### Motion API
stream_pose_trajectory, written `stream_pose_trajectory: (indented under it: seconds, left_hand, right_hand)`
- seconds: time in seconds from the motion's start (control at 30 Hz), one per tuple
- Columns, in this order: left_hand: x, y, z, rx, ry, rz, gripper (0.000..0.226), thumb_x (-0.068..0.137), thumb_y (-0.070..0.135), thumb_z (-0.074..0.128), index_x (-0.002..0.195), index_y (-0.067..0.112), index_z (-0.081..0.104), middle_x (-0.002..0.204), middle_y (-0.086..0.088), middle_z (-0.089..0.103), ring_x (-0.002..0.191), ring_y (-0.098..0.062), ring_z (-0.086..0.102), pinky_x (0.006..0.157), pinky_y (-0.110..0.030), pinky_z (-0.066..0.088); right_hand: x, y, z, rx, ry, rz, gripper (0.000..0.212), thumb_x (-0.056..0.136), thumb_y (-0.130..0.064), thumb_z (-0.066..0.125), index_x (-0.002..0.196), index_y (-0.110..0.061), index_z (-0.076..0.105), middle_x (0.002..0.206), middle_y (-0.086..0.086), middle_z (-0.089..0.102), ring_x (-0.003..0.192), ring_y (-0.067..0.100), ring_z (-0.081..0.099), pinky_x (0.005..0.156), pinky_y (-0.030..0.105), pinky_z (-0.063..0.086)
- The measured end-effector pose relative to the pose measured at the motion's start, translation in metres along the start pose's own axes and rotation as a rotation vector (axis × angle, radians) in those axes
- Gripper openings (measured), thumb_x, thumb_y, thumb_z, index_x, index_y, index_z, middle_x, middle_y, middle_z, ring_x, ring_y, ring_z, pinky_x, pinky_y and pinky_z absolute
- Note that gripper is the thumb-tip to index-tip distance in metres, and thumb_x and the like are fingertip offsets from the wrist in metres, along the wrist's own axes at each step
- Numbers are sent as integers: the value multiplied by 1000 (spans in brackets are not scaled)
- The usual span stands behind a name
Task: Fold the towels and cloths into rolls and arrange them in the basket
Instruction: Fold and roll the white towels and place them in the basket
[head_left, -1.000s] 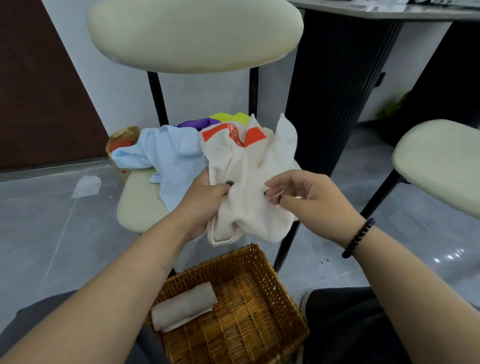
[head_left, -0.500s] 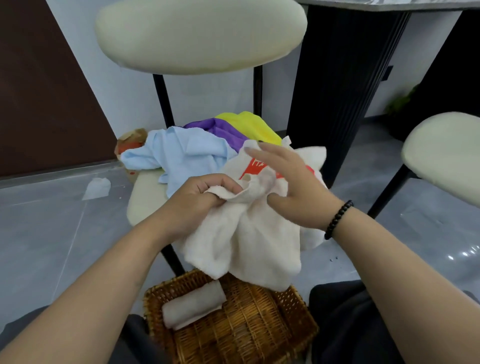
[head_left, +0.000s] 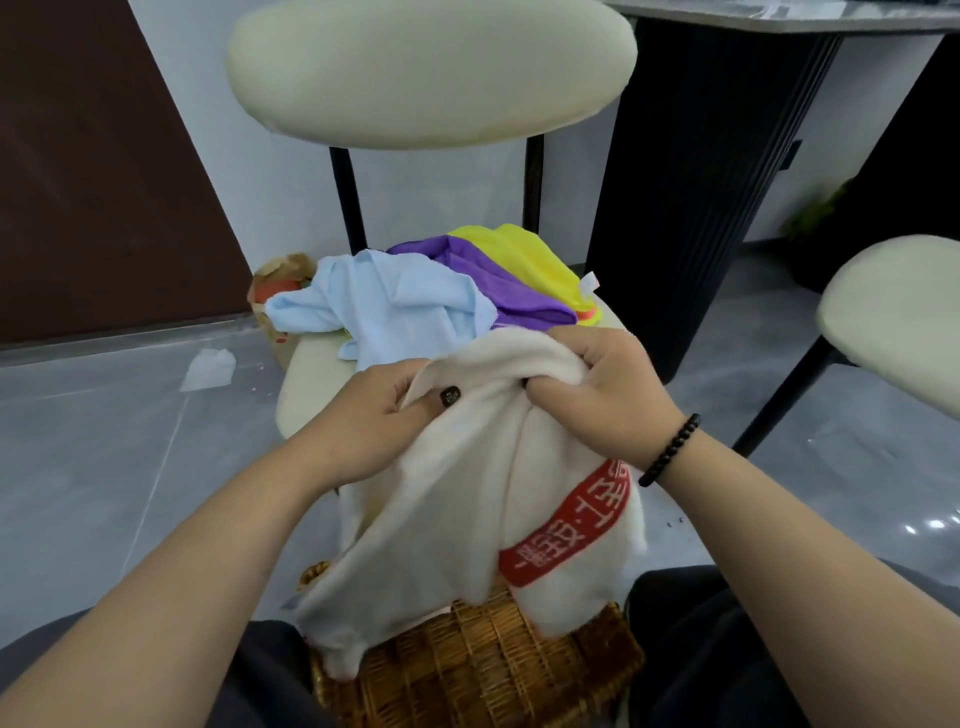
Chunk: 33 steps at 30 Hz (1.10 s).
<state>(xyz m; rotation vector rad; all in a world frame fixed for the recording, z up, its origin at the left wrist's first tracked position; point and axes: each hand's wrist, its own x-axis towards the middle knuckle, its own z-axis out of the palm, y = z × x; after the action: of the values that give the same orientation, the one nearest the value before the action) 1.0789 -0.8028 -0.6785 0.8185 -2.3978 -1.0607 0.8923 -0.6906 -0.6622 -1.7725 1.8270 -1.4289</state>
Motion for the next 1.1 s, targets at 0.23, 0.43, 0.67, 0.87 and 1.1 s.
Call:
stream_pose_trajectory:
  seconds: [0.23, 0.43, 0.67, 0.87, 1.1]
  left_hand:
    - [-10, -20, -17, 96, 19, -139, 32, 99, 31, 48, 79, 7, 53, 70, -6, 53, 63, -12, 46, 64, -32, 35]
    - [-14, 3, -14, -299, 157, -154, 25, 100, 33, 48, 103, 18, 68, 91, 5, 74, 79, 0, 66, 68, -15, 51]
    - [-10, 16, -5, -286, 106, 12, 25, 99, 30, 49, 102, 13, 66, 97, -9, 67, 81, -5, 59, 72, -19, 46]
    - [-9, 5, -7, -59, 109, 42, 17, 88, 41, 49, 90, 30, 62, 84, -4, 63, 74, -14, 56, 69, -25, 43]
    - [-12, -8, -25, 348, 168, -95, 21, 97, 15, 40, 103, 28, 55, 89, 0, 62, 84, -25, 56, 74, -42, 49]
  right_hand:
    - [12, 4, -35, 285, 416, 196, 17, 69, -13, 54, 68, 3, 48, 66, 4, 44, 61, 8, 40, 55, 24, 34]
    - [13, -1, -32, 110, 220, 164, 25, 68, -16, 54, 92, -22, 56, 86, -11, 58, 75, -3, 53, 67, 12, 44]
    - [10, -1, 4, 3, -278, 246, 11, 81, -17, 71, 92, -17, 67, 80, 5, 66, 70, 21, 59, 68, 34, 51]
    - [18, 7, 10, -114, -180, 235, 25, 92, -20, 58, 81, 2, 60, 72, 7, 52, 66, 16, 47, 69, 41, 46]
    - [19, 15, 2, -92, 55, 264, 19, 96, -19, 49, 79, -15, 57, 68, -10, 51, 64, 5, 45, 60, 19, 37]
